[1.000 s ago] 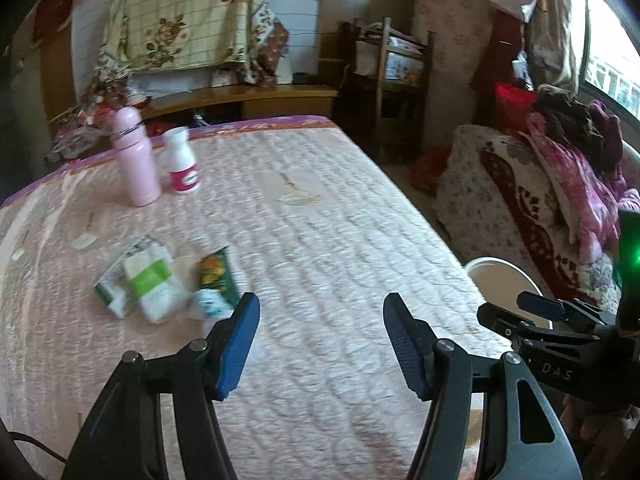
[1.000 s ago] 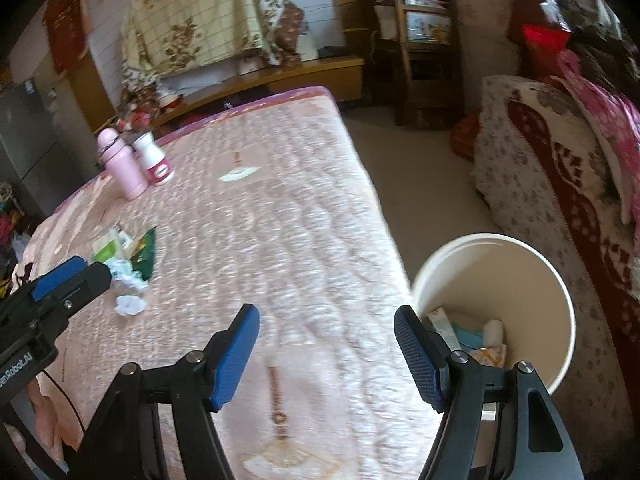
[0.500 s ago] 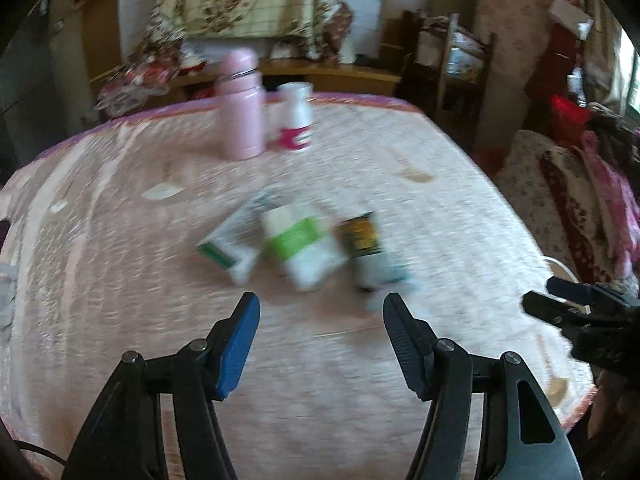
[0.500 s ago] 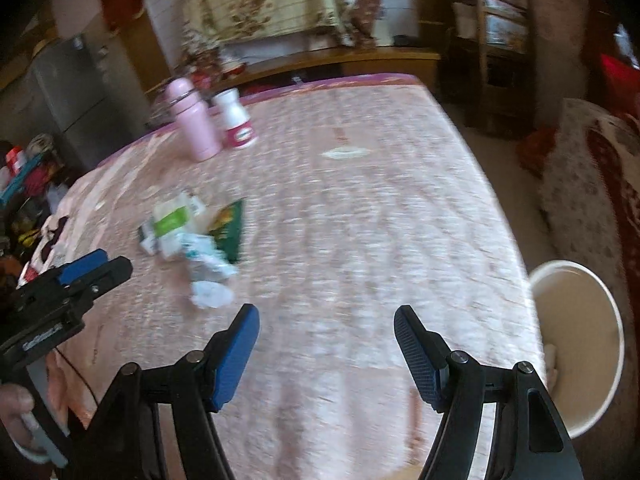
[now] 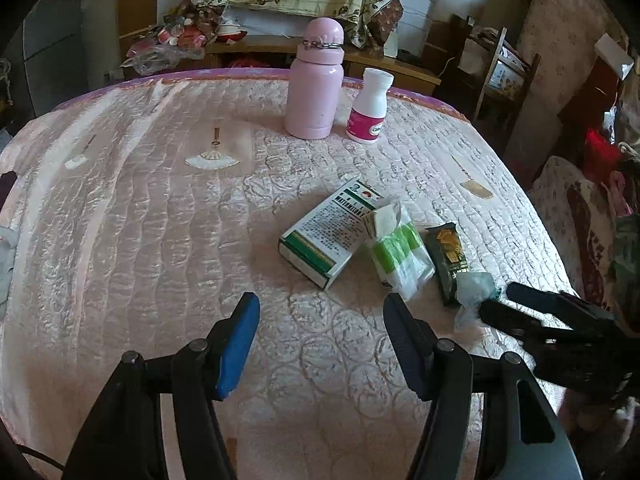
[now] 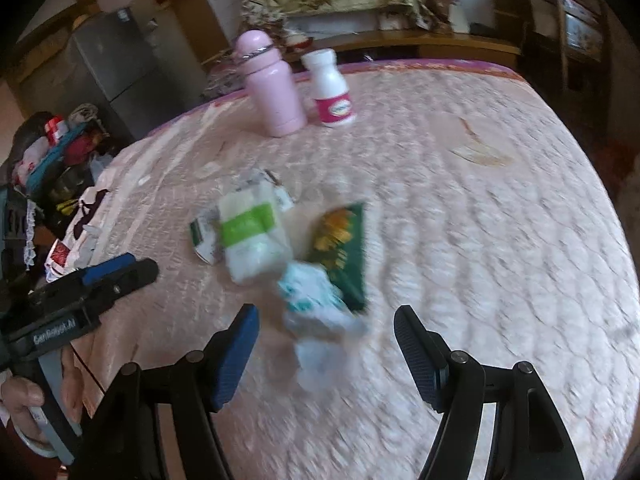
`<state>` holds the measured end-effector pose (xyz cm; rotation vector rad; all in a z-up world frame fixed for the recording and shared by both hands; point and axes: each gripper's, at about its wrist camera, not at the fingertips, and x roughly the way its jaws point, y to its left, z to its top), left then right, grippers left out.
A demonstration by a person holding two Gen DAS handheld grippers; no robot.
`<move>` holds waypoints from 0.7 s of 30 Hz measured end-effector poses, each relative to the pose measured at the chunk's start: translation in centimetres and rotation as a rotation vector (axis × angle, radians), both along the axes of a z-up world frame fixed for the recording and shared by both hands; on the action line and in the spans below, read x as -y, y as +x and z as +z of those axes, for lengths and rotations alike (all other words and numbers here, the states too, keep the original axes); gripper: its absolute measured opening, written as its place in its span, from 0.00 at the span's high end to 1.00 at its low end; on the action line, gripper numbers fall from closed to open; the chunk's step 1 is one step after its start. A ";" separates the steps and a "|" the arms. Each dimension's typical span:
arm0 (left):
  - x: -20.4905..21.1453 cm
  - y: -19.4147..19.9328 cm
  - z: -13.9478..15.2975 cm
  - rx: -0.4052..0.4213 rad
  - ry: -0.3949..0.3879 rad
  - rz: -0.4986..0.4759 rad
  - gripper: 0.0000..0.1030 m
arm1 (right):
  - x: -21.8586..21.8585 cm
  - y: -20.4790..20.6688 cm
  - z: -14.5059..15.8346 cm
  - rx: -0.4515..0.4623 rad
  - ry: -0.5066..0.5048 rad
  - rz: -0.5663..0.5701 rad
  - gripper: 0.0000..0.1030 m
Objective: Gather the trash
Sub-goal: 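Move both tools back to the bed above the remaining packs, then grasp the green tube with paper with the left tool while the right tool grasps a small white wrapper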
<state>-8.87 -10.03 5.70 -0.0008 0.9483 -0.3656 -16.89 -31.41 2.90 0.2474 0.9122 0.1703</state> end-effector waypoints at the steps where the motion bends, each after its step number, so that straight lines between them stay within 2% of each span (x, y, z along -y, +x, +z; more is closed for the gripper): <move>1: 0.4 0.1 -0.1 0.000 -0.002 -0.006 0.37 | -0.4 0.4 -0.4 -0.001 -0.006 0.007 0.37; 2: 0.7 0.2 -0.2 -0.002 -0.005 -0.014 0.37 | -0.7 1.0 -0.8 -0.011 -0.014 0.013 0.73; 3: 1.0 0.2 -0.3 -0.003 -0.009 -0.021 0.37 | -0.9 1.4 -1.2 -0.027 -0.017 0.020 0.81; 9: 4.8 0.7 -1.5 -0.008 -0.025 -0.068 0.37 | 1.6 -1.1 0.2 0.027 0.023 -0.022 0.81; 14: 6.5 2.7 -3.0 -0.034 -0.012 0.030 0.38 | 4.6 -3.5 1.3 0.040 0.011 -0.049 0.81; 17: 6.7 4.1 -4.1 -0.058 -0.052 0.074 0.38 | 5.8 -4.5 1.6 0.038 0.023 -0.053 0.81; 18: 6.9 4.7 -4.4 -0.069 -0.072 0.077 0.44 | 6.1 -4.8 1.6 0.039 0.024 -0.058 0.81; 19: 6.9 5.0 -4.7 -0.081 -0.084 0.075 0.60 | 6.4 -5.1 1.5 0.037 0.025 -0.061 0.81; 21: 6.8 5.3 -4.9 -0.114 -0.143 0.064 0.77 | 6.9 -5.5 1.2 0.029 0.038 -0.064 0.81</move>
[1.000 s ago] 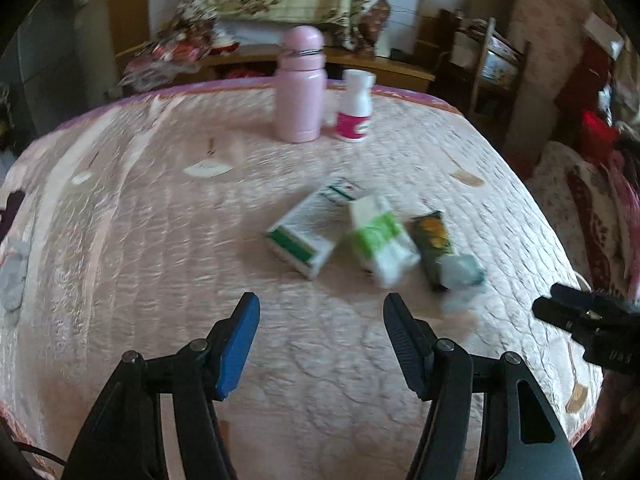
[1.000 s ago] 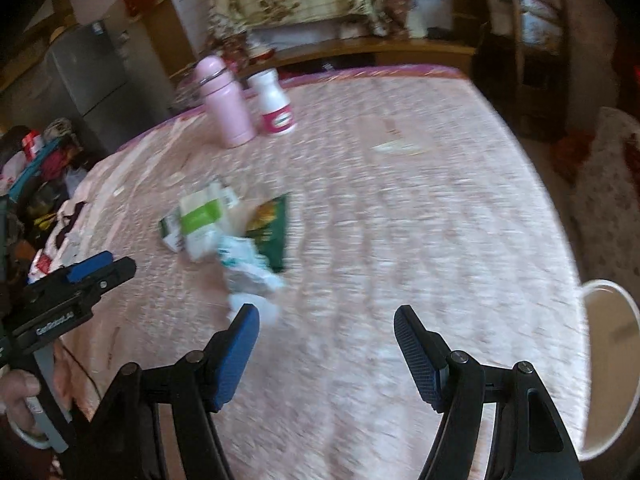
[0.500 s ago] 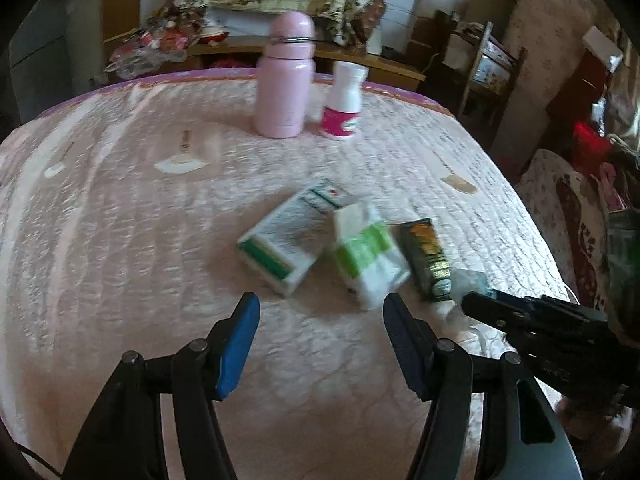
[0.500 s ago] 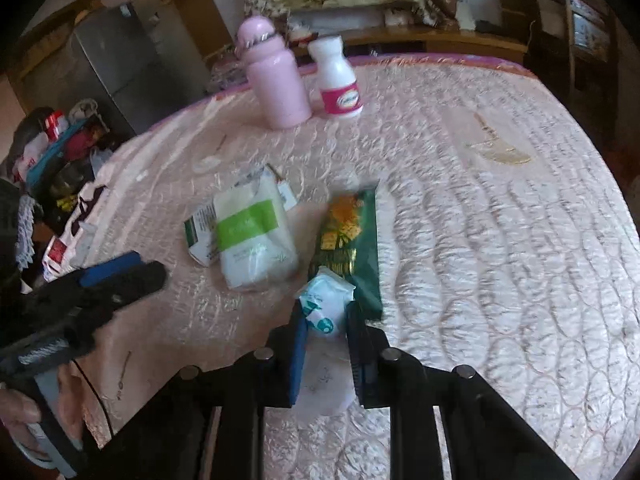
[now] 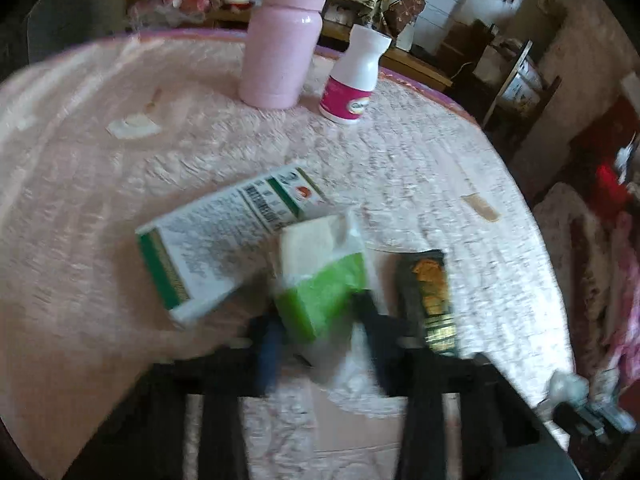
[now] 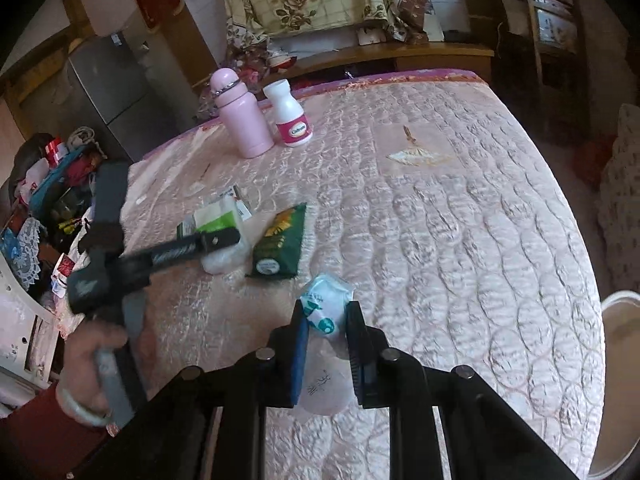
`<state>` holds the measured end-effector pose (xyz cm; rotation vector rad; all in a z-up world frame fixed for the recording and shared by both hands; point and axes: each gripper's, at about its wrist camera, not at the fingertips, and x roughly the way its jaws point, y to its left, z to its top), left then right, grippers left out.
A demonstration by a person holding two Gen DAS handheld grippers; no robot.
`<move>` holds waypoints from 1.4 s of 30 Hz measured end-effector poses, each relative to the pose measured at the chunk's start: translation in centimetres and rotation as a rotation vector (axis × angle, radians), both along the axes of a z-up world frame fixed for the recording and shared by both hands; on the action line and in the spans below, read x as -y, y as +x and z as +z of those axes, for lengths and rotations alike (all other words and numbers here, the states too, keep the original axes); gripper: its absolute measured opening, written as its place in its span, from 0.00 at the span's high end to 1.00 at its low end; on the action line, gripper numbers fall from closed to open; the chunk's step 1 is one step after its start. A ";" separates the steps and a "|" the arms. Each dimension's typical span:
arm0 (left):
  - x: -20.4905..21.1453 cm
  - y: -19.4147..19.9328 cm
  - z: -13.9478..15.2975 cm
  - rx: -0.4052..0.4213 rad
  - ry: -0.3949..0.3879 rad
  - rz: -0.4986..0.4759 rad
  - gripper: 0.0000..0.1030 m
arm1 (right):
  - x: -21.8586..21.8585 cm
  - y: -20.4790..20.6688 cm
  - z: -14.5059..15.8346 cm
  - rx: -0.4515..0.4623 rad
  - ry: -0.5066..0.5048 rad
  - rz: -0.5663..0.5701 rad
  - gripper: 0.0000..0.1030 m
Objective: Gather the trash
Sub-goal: 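Grasp the green tube with paper with the left tool while the right tool grasps a small white wrapper, then carry the green tube and white wrapper in both tools over the bucket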
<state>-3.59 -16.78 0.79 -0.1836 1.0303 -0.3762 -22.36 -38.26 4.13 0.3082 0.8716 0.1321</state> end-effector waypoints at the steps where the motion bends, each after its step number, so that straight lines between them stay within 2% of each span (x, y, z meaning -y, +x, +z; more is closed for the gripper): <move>1: 0.0 -0.2 0.2 0.000 -0.011 -0.009 0.86 | 0.3 -0.2 -0.1 -0.001 0.006 -0.001 0.81; 3: 0.5 -1.0 1.0 0.024 0.017 -0.035 0.89 | 0.5 -0.5 -0.1 0.000 0.010 -0.003 0.81; 7: 0.3 -3.2 3.0 0.037 -0.017 -0.088 0.89 | 1.0 -1.5 0.2 0.015 0.009 -0.011 0.81; 13: 2.2 -7.6 5.2 0.083 0.018 -0.193 0.89 | 2.1 -3.5 0.4 0.020 0.002 -0.058 0.81; 20: 6.1 -11.2 5.4 0.114 0.038 -0.300 0.89 | 4.5 -5.7 0.5 0.005 -0.028 -0.135 0.81; 31: 12.0 -15.1 5.2 0.107 0.036 -0.417 0.89 | 8.0 -9.2 1.1 0.011 -0.080 -0.216 0.81; 42: 18.6 -17.9 5.7 0.106 0.005 -0.543 0.89 | 12.9 -12.8 1.3 0.004 -0.112 -0.338 0.81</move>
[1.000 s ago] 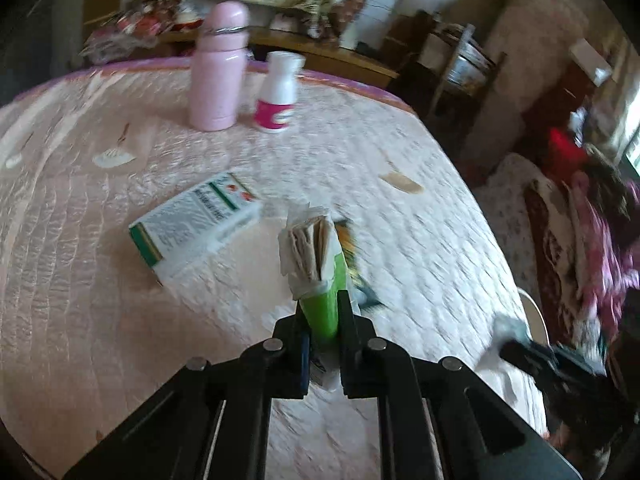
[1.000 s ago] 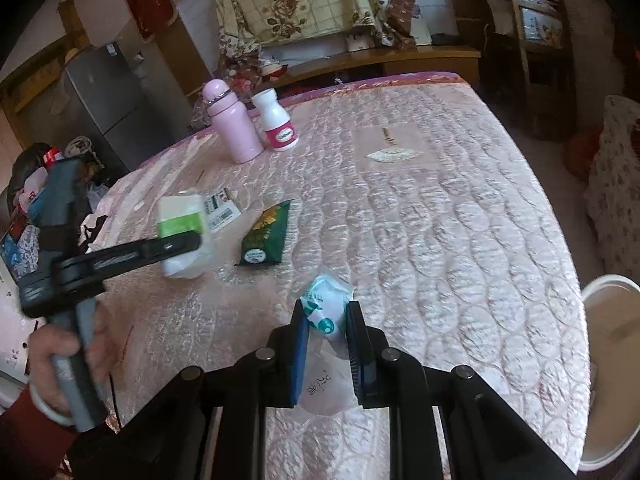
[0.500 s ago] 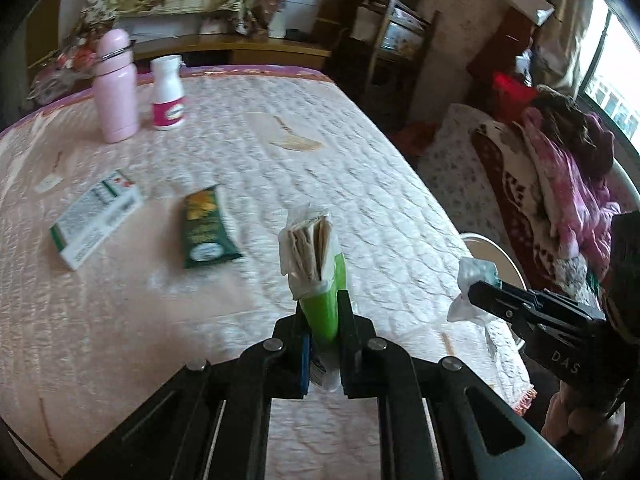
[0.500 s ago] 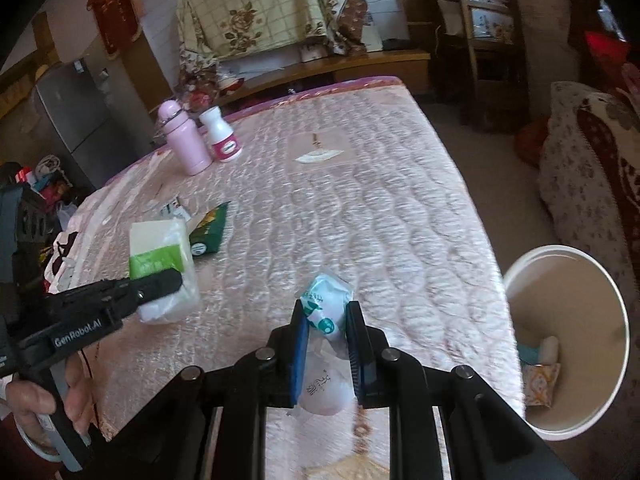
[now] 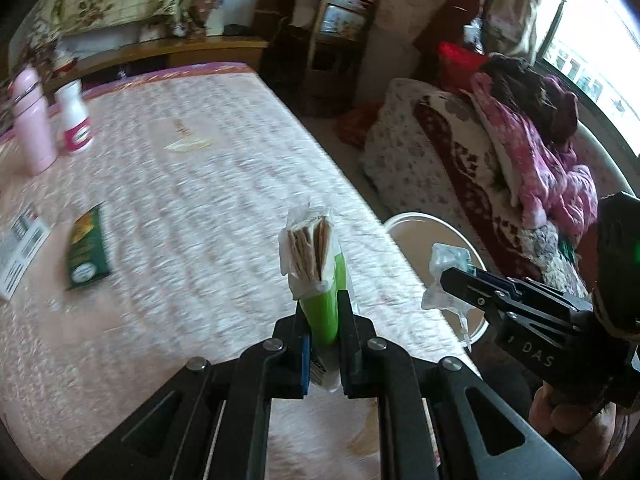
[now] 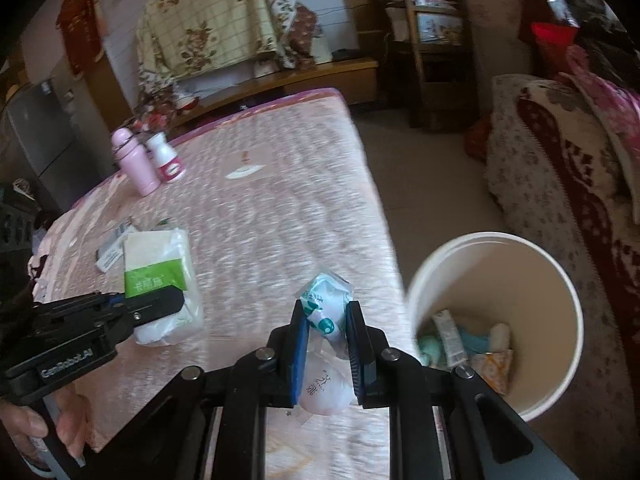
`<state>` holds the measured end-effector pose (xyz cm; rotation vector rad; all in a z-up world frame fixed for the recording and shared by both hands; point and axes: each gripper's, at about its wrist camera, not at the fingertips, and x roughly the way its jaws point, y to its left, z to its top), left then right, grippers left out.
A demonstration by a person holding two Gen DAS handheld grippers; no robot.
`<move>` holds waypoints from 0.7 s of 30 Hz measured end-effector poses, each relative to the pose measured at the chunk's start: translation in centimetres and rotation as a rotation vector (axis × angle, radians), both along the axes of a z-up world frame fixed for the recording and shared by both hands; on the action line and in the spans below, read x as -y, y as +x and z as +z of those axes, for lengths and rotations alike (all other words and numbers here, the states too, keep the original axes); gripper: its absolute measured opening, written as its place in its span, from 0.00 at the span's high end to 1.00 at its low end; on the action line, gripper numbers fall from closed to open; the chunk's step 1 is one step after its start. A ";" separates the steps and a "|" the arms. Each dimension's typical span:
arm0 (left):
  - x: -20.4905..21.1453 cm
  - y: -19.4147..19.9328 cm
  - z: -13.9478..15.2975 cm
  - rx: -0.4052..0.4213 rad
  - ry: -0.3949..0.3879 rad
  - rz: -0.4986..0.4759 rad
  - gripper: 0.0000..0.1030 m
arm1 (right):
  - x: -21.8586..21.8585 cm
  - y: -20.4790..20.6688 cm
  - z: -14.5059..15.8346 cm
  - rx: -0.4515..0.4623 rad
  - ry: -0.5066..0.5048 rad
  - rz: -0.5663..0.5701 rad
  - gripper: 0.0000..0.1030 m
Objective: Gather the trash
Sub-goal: 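Carry the green tube and white wrapper in both tools over the bucket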
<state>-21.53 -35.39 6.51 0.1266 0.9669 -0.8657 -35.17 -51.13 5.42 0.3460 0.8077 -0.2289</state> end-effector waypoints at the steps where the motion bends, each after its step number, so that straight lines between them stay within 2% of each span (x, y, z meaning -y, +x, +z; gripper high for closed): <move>1: 0.7 -0.3 0.0 -0.003 0.000 -0.012 0.89 | 0.7 -0.4 0.0 0.000 0.001 -0.015 0.81; 14: 7.9 -3.2 -0.6 0.030 0.047 -0.120 0.89 | 7.2 -4.7 -0.8 -0.016 0.015 -0.176 0.81; 21: 10.1 -3.6 -1.3 0.022 0.065 -0.152 0.89 | 9.7 -6.4 -1.5 -0.016 0.028 -0.240 0.81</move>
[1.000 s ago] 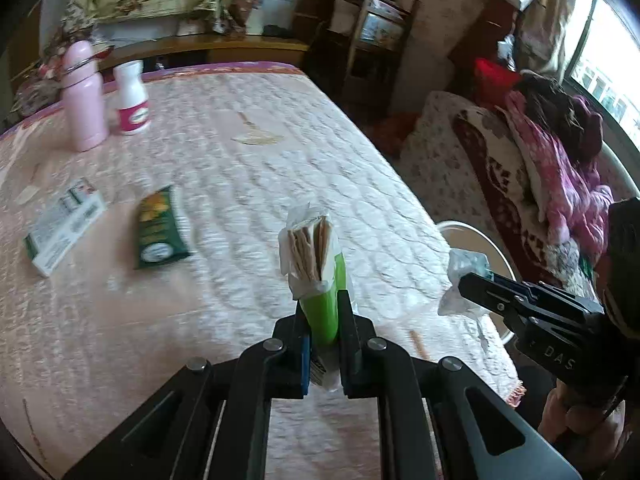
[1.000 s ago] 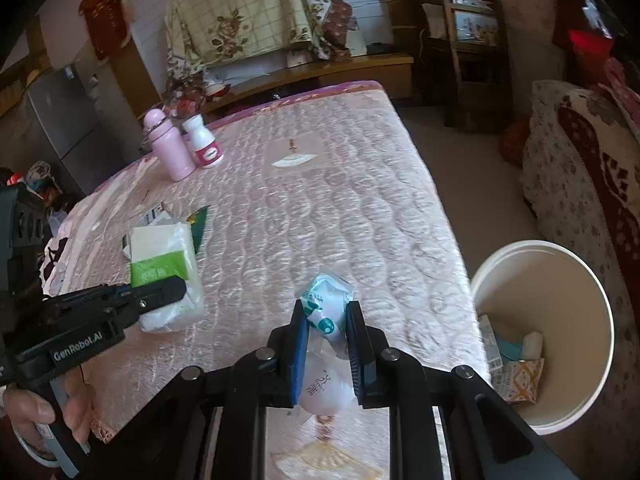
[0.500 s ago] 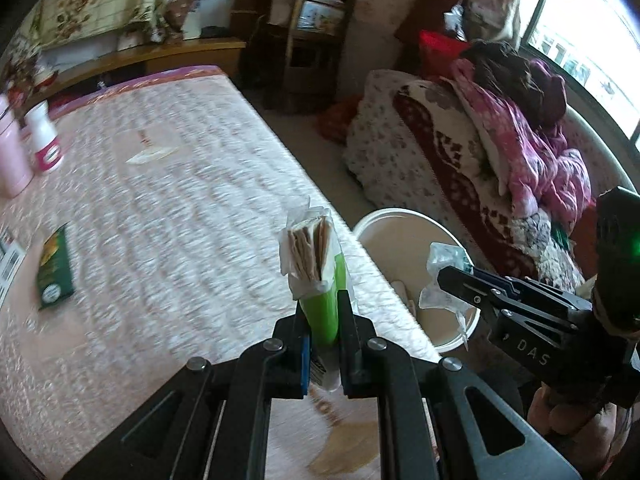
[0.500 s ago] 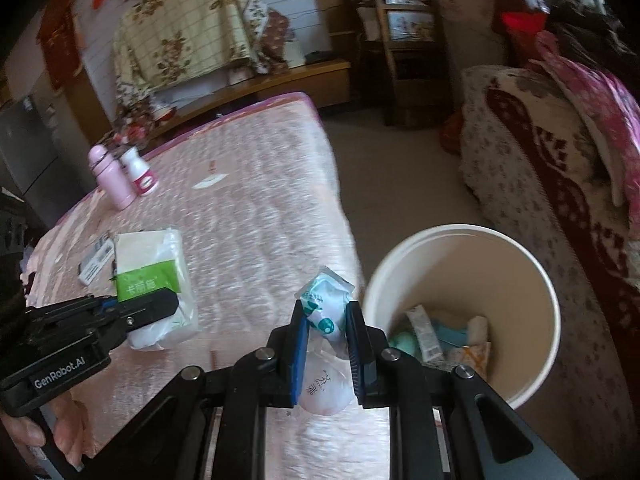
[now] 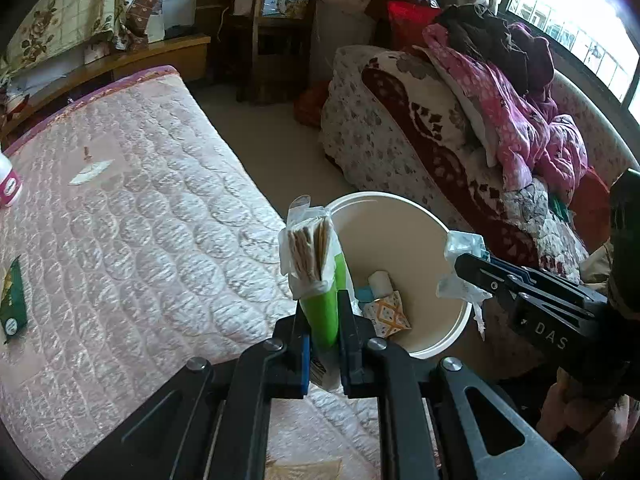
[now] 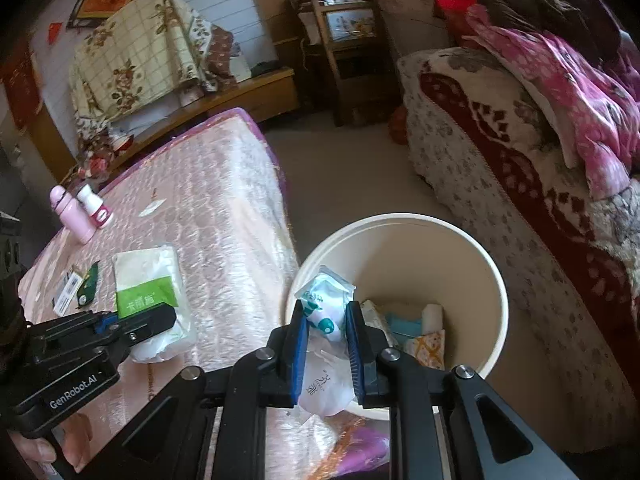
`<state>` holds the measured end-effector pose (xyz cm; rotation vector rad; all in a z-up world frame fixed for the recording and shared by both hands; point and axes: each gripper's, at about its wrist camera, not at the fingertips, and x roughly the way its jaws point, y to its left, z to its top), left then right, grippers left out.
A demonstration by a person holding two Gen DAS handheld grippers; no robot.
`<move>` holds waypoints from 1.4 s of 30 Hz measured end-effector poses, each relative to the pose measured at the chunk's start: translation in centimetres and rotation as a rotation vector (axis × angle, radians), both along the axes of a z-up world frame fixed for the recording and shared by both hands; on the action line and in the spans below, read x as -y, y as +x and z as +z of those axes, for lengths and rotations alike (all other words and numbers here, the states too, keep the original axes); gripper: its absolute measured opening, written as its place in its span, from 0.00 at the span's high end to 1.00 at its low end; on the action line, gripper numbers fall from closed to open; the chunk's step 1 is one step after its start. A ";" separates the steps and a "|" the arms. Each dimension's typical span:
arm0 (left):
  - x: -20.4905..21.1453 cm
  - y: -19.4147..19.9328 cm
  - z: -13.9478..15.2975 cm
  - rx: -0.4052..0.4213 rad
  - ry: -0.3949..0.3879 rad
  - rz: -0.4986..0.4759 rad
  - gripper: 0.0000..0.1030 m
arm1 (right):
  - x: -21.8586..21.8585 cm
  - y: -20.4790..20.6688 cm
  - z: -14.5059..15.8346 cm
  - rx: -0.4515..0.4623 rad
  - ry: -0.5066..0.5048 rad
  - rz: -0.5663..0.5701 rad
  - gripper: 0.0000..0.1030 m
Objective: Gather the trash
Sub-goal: 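Carry the green tube and white wrapper in both tools over the bucket, then open the right tool over the bucket while the left tool releases the green tube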
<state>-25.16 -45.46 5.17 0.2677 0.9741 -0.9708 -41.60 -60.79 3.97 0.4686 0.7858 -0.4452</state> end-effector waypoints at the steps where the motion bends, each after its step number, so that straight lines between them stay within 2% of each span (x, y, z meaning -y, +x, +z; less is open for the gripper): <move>1: 0.2 0.0 0.0 -0.006 -0.003 -0.006 0.89 | 0.4 -0.1 -0.2 -0.002 0.004 -0.009 0.81; 8: 2.3 0.2 -0.2 -0.050 -0.038 -0.044 0.89 | 2.1 -0.6 -1.2 -0.005 0.026 -0.056 0.81; 11: 3.2 0.1 -0.9 -0.072 -0.029 -0.051 0.89 | 2.5 -0.8 -1.7 -0.010 0.035 -0.070 0.81; 25: 6.0 -1.0 -2.3 -0.069 0.004 -0.095 0.89 | 4.6 -1.2 -3.2 -0.039 0.047 -0.116 0.80; 34: 7.3 -1.2 -3.2 -0.109 -0.005 -0.132 0.88 | 5.3 -1.3 -3.5 -0.058 0.021 -0.151 0.79; 36: 7.5 -1.2 -3.5 -0.123 0.000 -0.132 0.81 | 5.6 -1.1 -3.8 -0.074 0.019 -0.151 0.79; 38: 7.6 -1.1 -3.8 -0.132 0.005 -0.124 0.67 | 6.0 -1.1 -4.1 -0.067 0.046 -0.148 0.78; 39: 7.5 -1.1 -3.8 -0.128 0.005 -0.120 0.56 | 6.1 -1.1 -4.2 -0.066 0.051 -0.152 0.78; 40: 7.3 -1.0 -3.7 -0.122 0.000 -0.114 0.51 | 6.1 -1.1 -4.2 -0.067 0.052 -0.155 0.75; 42: 6.9 -0.9 -3.6 -0.118 -0.007 -0.107 0.50 | 6.1 -1.2 -4.4 -0.065 0.060 -0.158 0.69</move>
